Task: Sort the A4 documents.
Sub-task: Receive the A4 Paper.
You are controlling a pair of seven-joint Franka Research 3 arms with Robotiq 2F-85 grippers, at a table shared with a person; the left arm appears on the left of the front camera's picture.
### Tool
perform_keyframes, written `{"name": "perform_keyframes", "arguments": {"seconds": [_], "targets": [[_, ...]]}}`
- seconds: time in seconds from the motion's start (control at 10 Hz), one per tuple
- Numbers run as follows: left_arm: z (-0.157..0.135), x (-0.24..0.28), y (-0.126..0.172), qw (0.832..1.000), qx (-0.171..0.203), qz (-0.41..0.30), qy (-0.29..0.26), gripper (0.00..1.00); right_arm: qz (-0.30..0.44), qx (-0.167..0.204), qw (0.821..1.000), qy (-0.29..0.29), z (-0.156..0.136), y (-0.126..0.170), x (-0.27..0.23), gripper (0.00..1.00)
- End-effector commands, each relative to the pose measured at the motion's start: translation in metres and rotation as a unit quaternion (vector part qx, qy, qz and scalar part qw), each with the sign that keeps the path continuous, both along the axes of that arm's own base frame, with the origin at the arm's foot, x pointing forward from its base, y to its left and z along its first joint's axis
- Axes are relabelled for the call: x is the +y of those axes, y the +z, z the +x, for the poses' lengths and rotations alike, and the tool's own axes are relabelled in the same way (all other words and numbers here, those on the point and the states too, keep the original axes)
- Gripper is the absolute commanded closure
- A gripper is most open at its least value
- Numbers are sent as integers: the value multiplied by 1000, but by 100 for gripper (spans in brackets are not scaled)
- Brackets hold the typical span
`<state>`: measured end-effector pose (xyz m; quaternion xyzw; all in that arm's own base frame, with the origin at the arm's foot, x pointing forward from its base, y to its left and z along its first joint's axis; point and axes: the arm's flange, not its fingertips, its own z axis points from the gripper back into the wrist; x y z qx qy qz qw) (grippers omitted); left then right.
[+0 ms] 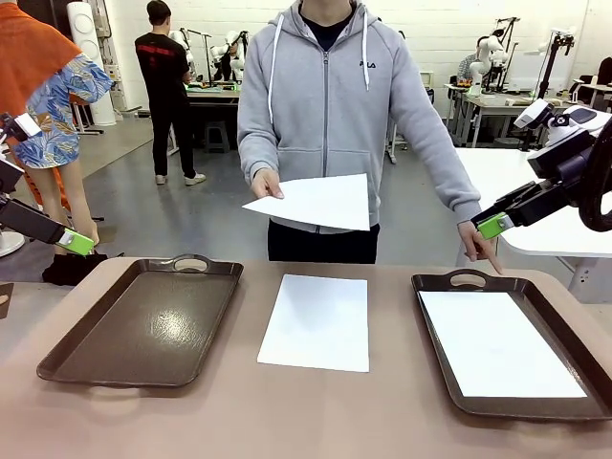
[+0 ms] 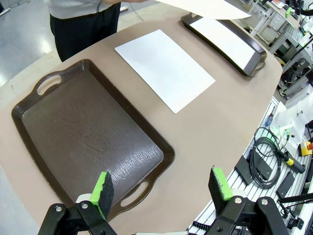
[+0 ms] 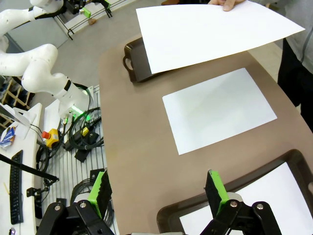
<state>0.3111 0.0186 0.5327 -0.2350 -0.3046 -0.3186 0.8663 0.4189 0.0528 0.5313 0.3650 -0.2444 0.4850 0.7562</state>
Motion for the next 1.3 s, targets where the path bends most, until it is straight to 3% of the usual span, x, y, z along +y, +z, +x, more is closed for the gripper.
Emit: {"name": "perform_keyframes", "arguments": {"seconds": [0.0, 0.5, 0.8, 1.0, 1.2], "targets": [[1, 2, -1, 1000, -3, -7, -7, 0, 32, 26, 999, -14, 11, 8, 7, 0], [1, 2, -1, 1000, -3, -7, -7, 0, 158, 190, 967, -60, 104, 7, 62, 0], [1, 2, -1, 1000, -3, -7, -7, 0, 209, 322, 915, -128, 153, -25, 85, 0], [1, 2, -1, 1000, -3, -7, -7, 0, 211, 371, 889, -165, 165, -51, 98, 0], [1, 2, -1, 1000, -3, -7, -7, 0, 190, 390, 878, -204, 166, -72, 109, 0]]}}
